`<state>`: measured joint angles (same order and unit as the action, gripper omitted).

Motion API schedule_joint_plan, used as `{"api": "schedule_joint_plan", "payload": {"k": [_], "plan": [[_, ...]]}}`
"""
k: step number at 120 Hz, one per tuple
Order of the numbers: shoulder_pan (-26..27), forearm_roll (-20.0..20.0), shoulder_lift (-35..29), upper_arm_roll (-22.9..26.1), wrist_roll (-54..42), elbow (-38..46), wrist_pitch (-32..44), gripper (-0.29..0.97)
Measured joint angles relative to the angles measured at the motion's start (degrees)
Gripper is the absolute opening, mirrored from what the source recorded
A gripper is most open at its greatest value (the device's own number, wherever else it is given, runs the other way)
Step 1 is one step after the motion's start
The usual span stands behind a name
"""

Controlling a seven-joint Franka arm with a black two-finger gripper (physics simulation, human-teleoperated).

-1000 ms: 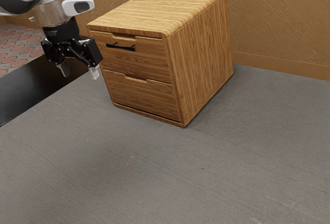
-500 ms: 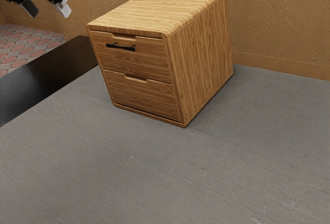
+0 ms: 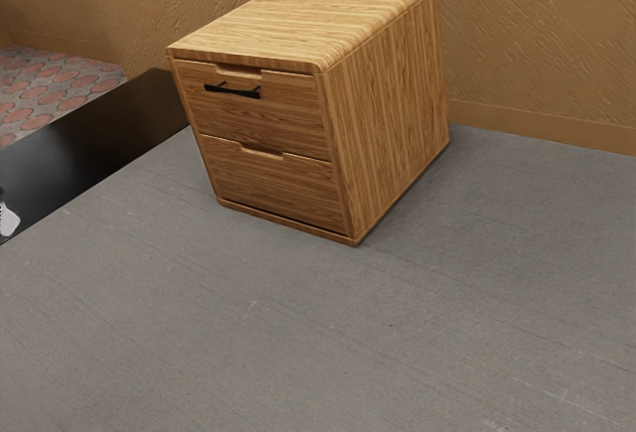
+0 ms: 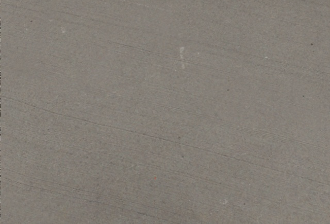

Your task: Pull the drawer handle with one arm to open the drawer

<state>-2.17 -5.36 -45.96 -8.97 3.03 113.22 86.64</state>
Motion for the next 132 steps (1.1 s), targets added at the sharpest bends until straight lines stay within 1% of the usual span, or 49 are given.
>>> {"api": "schedule_joint_plan", "payload": {"k": [4,10,24,35,42,61,74,103,132], "plan": [[1.04,-0.96,-1.47,-0.32,0.20,1.74,0.85,0.68],[3.49,-1.96,-3.65,-1.96,0.49,3.19,-0.37,0.68],[7.70,-3.07,-7.70,-7.28,1.43,7.71,-2.72,0.68],[12.38,-4.17,-9.31,-10.56,1.23,10.99,-0.27,0.68],[13.70,-5.54,-9.41,-12.10,-1.00,11.70,1.75,0.68],[14.25,-9.71,-7.48,-12.86,-13.87,11.70,4.41,0.68],[14.34,-11.33,-5.92,-12.11,-24.62,11.67,6.88,0.68],[13.32,-12.36,-5.30,-11.72,-47.33,11.74,14.02,0.68],[13.55,-12.48,-4.13,-11.96,-63.46,11.48,17.44,0.68]]}}
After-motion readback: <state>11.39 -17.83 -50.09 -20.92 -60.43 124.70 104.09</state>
